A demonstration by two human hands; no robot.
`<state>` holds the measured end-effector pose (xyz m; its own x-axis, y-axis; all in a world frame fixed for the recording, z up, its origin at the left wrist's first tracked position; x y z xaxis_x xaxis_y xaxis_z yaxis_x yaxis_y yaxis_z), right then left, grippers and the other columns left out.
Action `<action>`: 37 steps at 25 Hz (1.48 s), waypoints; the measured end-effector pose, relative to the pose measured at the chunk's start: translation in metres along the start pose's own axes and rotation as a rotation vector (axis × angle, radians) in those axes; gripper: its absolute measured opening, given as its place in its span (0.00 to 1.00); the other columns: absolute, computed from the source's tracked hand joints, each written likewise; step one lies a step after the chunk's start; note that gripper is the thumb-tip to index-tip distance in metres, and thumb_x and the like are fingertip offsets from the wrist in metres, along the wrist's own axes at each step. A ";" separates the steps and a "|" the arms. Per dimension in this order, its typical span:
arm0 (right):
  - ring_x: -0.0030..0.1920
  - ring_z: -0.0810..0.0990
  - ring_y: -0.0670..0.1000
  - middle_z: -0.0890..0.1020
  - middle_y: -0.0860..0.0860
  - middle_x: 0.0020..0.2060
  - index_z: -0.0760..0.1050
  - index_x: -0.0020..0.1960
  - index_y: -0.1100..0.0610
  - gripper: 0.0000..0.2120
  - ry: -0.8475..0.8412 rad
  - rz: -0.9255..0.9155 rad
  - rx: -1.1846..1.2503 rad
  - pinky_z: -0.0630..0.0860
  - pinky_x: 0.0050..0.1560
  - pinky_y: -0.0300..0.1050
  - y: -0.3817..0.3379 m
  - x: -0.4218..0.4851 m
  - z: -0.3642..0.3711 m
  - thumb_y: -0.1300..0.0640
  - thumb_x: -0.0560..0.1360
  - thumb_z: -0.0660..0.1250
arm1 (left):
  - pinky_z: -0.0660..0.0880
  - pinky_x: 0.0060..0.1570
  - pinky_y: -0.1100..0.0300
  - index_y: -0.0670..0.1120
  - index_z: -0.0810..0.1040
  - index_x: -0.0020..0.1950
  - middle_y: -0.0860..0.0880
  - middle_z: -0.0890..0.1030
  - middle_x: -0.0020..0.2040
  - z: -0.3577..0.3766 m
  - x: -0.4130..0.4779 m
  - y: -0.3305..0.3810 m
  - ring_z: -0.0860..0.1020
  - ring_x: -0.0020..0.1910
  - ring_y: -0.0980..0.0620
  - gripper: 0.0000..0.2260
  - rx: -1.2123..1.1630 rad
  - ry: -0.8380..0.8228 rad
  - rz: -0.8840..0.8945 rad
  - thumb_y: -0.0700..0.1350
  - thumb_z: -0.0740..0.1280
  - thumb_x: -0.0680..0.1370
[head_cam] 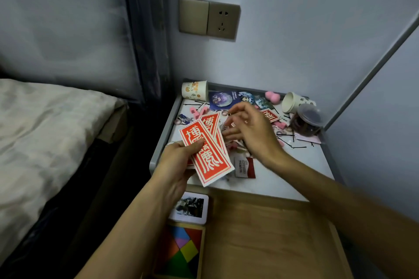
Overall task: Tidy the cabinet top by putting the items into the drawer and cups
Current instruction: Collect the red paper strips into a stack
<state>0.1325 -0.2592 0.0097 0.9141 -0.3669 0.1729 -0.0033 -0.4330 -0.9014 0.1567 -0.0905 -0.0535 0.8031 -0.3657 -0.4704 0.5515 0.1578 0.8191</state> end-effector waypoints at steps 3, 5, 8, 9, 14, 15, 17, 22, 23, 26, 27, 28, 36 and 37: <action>0.59 0.78 0.51 0.77 0.52 0.63 0.70 0.67 0.54 0.21 -0.008 -0.069 -0.684 0.77 0.57 0.49 0.033 0.031 -0.026 0.67 0.76 0.65 | 0.80 0.45 0.52 0.38 0.78 0.53 0.42 0.85 0.46 -0.007 0.001 0.006 0.84 0.42 0.46 0.05 -0.044 0.043 0.028 0.38 0.67 0.78; 0.67 0.71 0.54 0.71 0.54 0.70 0.63 0.73 0.55 0.31 -0.187 -0.045 -1.022 0.71 0.62 0.49 0.067 0.049 -0.030 0.66 0.73 0.69 | 0.80 0.46 0.51 0.38 0.79 0.54 0.42 0.85 0.46 -0.006 0.001 0.005 0.84 0.42 0.45 0.07 -0.040 0.016 0.019 0.38 0.67 0.78; 0.59 0.77 0.56 0.78 0.56 0.63 0.69 0.68 0.53 0.23 -0.265 -0.104 -1.164 0.75 0.55 0.50 0.093 0.062 -0.029 0.63 0.74 0.67 | 0.80 0.48 0.49 0.38 0.79 0.55 0.42 0.86 0.46 -0.004 0.004 0.004 0.85 0.45 0.45 0.07 -0.036 -0.006 0.005 0.39 0.67 0.78; 0.54 0.79 0.55 0.80 0.55 0.58 0.72 0.65 0.52 0.20 -0.249 -0.138 -1.175 0.77 0.50 0.50 0.094 0.064 -0.031 0.64 0.75 0.65 | 0.79 0.49 0.49 0.39 0.79 0.54 0.43 0.86 0.45 -0.003 0.004 0.004 0.85 0.45 0.45 0.07 -0.043 -0.009 0.004 0.39 0.67 0.78; 0.44 0.82 0.54 0.84 0.53 0.45 0.79 0.54 0.49 0.12 -0.245 -0.218 -1.253 0.77 0.39 0.46 0.077 0.065 -0.035 0.63 0.74 0.67 | 0.79 0.50 0.50 0.41 0.80 0.53 0.45 0.86 0.43 -0.002 0.006 0.005 0.85 0.43 0.47 0.05 -0.052 -0.015 0.011 0.41 0.67 0.79; 0.44 0.82 0.53 0.84 0.53 0.45 0.80 0.54 0.49 0.11 -0.210 -0.236 -1.220 0.78 0.41 0.47 0.066 0.064 -0.036 0.62 0.74 0.68 | 0.79 0.50 0.50 0.41 0.80 0.53 0.46 0.86 0.43 -0.002 0.005 0.005 0.85 0.43 0.47 0.05 -0.051 -0.022 0.014 0.41 0.67 0.79; 0.45 0.82 0.53 0.85 0.53 0.46 0.82 0.54 0.51 0.11 -0.078 -0.312 -1.085 0.77 0.41 0.46 0.033 0.055 -0.045 0.62 0.75 0.69 | 0.79 0.51 0.50 0.41 0.80 0.53 0.45 0.86 0.44 0.002 0.004 0.005 0.85 0.43 0.47 0.06 -0.049 -0.058 0.025 0.42 0.67 0.79; 0.45 0.82 0.43 0.82 0.45 0.49 0.76 0.61 0.56 0.12 0.120 -0.040 -0.352 0.75 0.41 0.32 -0.011 -0.004 -0.059 0.59 0.78 0.66 | 0.78 0.54 0.49 0.42 0.80 0.54 0.45 0.86 0.47 0.016 -0.007 0.003 0.84 0.47 0.46 0.08 0.058 -0.160 0.099 0.45 0.67 0.79; 0.46 0.83 0.41 0.82 0.43 0.50 0.75 0.62 0.54 0.14 0.098 0.036 -0.199 0.76 0.41 0.32 -0.008 -0.021 -0.055 0.59 0.77 0.67 | 0.78 0.52 0.50 0.42 0.80 0.55 0.45 0.86 0.46 0.021 -0.011 0.000 0.85 0.47 0.47 0.09 0.094 -0.190 0.107 0.46 0.66 0.79; 0.48 0.85 0.43 0.84 0.45 0.50 0.73 0.62 0.51 0.14 0.060 0.157 0.090 0.81 0.42 0.35 0.003 -0.063 -0.051 0.59 0.77 0.67 | 0.79 0.50 0.52 0.43 0.79 0.57 0.45 0.86 0.47 0.033 -0.022 -0.011 0.85 0.46 0.47 0.11 0.205 -0.264 0.092 0.48 0.67 0.79; 0.47 0.85 0.45 0.85 0.46 0.49 0.75 0.61 0.52 0.12 0.066 0.200 0.157 0.82 0.44 0.38 0.010 -0.072 -0.051 0.58 0.78 0.66 | 0.79 0.52 0.50 0.43 0.79 0.58 0.45 0.86 0.48 0.037 -0.025 -0.017 0.85 0.47 0.47 0.11 0.247 -0.290 0.077 0.48 0.67 0.79; 0.46 0.85 0.46 0.86 0.47 0.48 0.76 0.60 0.53 0.11 0.069 0.243 0.207 0.82 0.46 0.41 0.016 -0.078 -0.051 0.58 0.78 0.65 | 0.79 0.54 0.49 0.44 0.78 0.59 0.46 0.86 0.49 0.040 -0.027 -0.021 0.85 0.48 0.46 0.12 0.296 -0.315 0.069 0.48 0.67 0.79; 0.50 0.84 0.51 0.86 0.48 0.46 0.78 0.56 0.53 0.09 0.090 0.448 0.352 0.74 0.49 0.47 0.059 -0.083 -0.066 0.54 0.82 0.60 | 0.80 0.49 0.53 0.43 0.77 0.60 0.46 0.86 0.48 0.046 -0.028 -0.036 0.85 0.47 0.47 0.11 0.277 -0.313 0.045 0.46 0.66 0.79; 0.49 0.83 0.50 0.85 0.48 0.46 0.78 0.56 0.53 0.09 0.083 0.470 0.406 0.73 0.46 0.45 0.065 -0.082 -0.066 0.54 0.82 0.60 | 0.80 0.45 0.56 0.43 0.78 0.58 0.46 0.86 0.46 0.047 -0.028 -0.036 0.85 0.46 0.47 0.10 0.247 -0.322 0.024 0.46 0.66 0.79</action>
<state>0.0307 -0.3119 -0.0363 0.8181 -0.5115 -0.2629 -0.2278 0.1315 -0.9648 0.1036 -0.1292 -0.0542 0.6819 -0.6394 -0.3553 0.4315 -0.0406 0.9012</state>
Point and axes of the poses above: each hand's wrist, its own x-axis towards the middle knuckle, its own z-axis out of the palm, y = z × x, the point moved 7 cm from there along x, towards the middle knuckle
